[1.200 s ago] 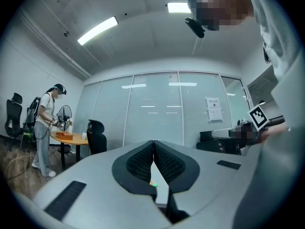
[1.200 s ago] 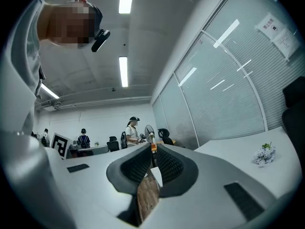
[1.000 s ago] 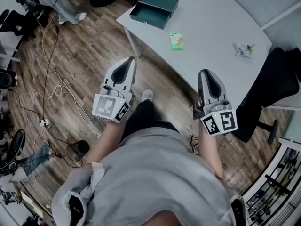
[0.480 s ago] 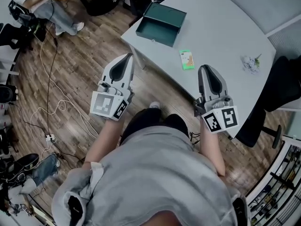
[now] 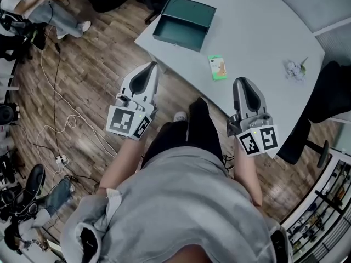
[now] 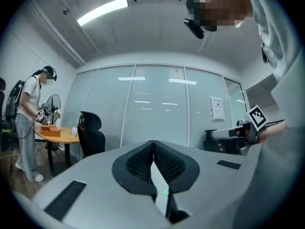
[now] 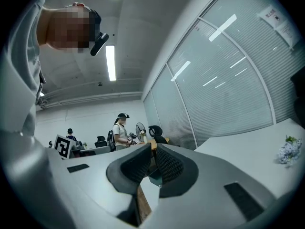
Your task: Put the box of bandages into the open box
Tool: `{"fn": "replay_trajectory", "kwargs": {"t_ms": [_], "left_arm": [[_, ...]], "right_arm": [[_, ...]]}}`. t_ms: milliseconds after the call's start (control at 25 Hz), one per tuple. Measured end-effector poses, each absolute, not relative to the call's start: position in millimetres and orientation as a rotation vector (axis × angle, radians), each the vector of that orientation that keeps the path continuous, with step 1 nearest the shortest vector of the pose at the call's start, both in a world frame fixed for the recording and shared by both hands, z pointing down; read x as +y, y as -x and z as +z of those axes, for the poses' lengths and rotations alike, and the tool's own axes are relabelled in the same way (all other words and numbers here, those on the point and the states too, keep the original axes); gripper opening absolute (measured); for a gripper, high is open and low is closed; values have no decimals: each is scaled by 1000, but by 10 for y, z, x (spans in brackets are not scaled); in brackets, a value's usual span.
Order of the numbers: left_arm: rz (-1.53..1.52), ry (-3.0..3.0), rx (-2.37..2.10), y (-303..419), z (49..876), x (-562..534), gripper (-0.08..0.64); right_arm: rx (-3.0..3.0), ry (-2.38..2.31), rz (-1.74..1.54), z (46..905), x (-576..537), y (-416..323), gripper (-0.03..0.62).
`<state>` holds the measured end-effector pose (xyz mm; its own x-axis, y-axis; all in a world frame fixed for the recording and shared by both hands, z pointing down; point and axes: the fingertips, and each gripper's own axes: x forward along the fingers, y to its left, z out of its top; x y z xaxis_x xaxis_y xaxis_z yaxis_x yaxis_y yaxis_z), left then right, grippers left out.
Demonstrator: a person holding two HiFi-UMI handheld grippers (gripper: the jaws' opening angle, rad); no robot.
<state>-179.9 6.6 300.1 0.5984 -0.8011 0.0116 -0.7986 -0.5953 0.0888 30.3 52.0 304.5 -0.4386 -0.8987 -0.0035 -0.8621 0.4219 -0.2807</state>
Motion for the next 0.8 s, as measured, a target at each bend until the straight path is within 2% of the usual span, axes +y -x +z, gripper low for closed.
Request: {"fn": "replay_trajectory", "kwargs": {"t_ms": [800], "left_arm": [[-61,-2676,-1543,797,2910,-1227,20]], "right_arm": [[2599,1403,-332,2999,-1066,-1335,64]]}}
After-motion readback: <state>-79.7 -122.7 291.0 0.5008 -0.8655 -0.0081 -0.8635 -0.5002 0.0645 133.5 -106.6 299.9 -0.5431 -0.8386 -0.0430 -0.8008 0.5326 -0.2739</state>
